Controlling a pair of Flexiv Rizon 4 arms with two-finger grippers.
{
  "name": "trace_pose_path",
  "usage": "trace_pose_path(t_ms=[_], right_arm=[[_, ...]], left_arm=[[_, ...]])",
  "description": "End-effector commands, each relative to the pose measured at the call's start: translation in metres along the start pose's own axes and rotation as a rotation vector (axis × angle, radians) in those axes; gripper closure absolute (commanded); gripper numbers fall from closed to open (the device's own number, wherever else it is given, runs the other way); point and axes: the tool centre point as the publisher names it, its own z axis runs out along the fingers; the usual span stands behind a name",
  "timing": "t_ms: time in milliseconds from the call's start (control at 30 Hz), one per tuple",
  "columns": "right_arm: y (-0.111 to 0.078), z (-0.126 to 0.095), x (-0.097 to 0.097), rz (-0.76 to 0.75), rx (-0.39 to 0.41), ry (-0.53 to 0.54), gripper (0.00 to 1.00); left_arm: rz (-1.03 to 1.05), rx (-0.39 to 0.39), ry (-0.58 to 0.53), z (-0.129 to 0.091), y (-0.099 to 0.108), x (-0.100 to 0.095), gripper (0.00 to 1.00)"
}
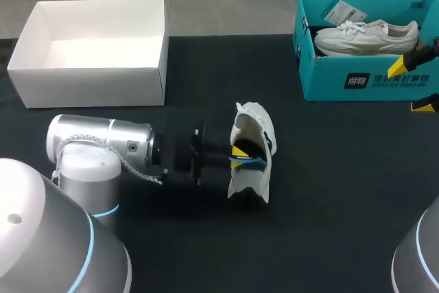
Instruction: Take the shoe out of the shoebox, open the shoe tongue, remove and reinsert the insole, then place the shoe into the shoebox
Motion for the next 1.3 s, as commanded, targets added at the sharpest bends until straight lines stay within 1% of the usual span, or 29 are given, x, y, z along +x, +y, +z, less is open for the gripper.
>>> trace_pose_path(t_ms=[33,167,367,500,533,567,600,633,667,733,767,900,933,967,1000,1100,1133,1300], right_arm=[[0.000,0.001,0.000,0.002,0.000,-0.001,0.00],[0.000,0.001,0.000,0.002,0.000,-0.001,0.00],[0.000,0.001,0.000,0.002,0.000,-0.001,0.00],[0.000,0.001,0.000,0.002,0.000,-0.001,0.00],[0.000,0.001,0.000,0.002,0.000,-0.001,0.00],[0.000,0.001,0.000,0.002,0.000,-0.001,0.00],[0.000,0.001,0.000,0.002,0.000,-0.001,0.00],[0.000,0.001,0.000,0.002,0.000,-0.001,0.00],[0.000,0.001,0.000,0.002,0.000,-0.001,0.00],[0.000,0.001,0.000,0.002,0.000,-0.001,0.00],[0.000,0.001,0.000,0.002,0.000,-0.001,0.00],[0.000,0.001,0.000,0.002,0.000,-0.001,0.00],[0.000,0.001,0.000,0.002,0.000,-0.001,0.00],[0.000,0.001,0.000,0.002,0.000,-0.001,0.00],[0.000,0.001,0.000,0.002,0.000,-0.001,0.00],[0.000,0.001,0.000,0.002,0.000,-0.001,0.00],[0.000,0.001,0.000,0.002,0.000,-0.001,0.00],[0.000,0.001,0.000,0.002,0.000,-0.001,0.00]], left_arm=[[0.002,-0.023,-0.032,0.009,0.005,0.004,1.00],[0.005,-0.050,-0.044,0.009,0.013,0.001,1.00],[0.008,-0.078,-0.059,0.007,0.018,-0.004,1.00],[0.004,-0.092,-0.058,0.008,0.021,-0.005,1.00],[0.003,-0.093,-0.057,0.008,0.021,-0.005,0.95],[-0.002,-0.095,-0.055,0.008,0.021,-0.005,0.64],[-0.006,-0.094,-0.056,0.008,0.020,-0.005,0.51],[-0.005,-0.090,-0.056,0.007,0.018,-0.005,0.41],[-0.004,-0.086,-0.057,0.007,0.016,-0.006,0.42],[0.002,-0.075,-0.057,0.004,0.011,-0.007,0.50],[0.004,-0.071,-0.057,0.003,0.009,-0.008,0.53],[0.011,-0.052,-0.050,-0.001,0.000,-0.007,0.59],[0.011,-0.046,-0.044,-0.002,-0.002,-0.005,0.67],[0.016,-0.045,-0.038,-0.002,-0.003,-0.005,0.71],[0.017,-0.044,-0.038,-0.002,-0.004,-0.004,0.71],[0.017,-0.045,-0.019,-0.002,-0.004,0.000,0.84],[0.017,-0.047,-0.013,-0.002,-0.003,0.001,1.00],[0.013,-0.068,-0.015,0.002,0.007,0.002,1.00]])
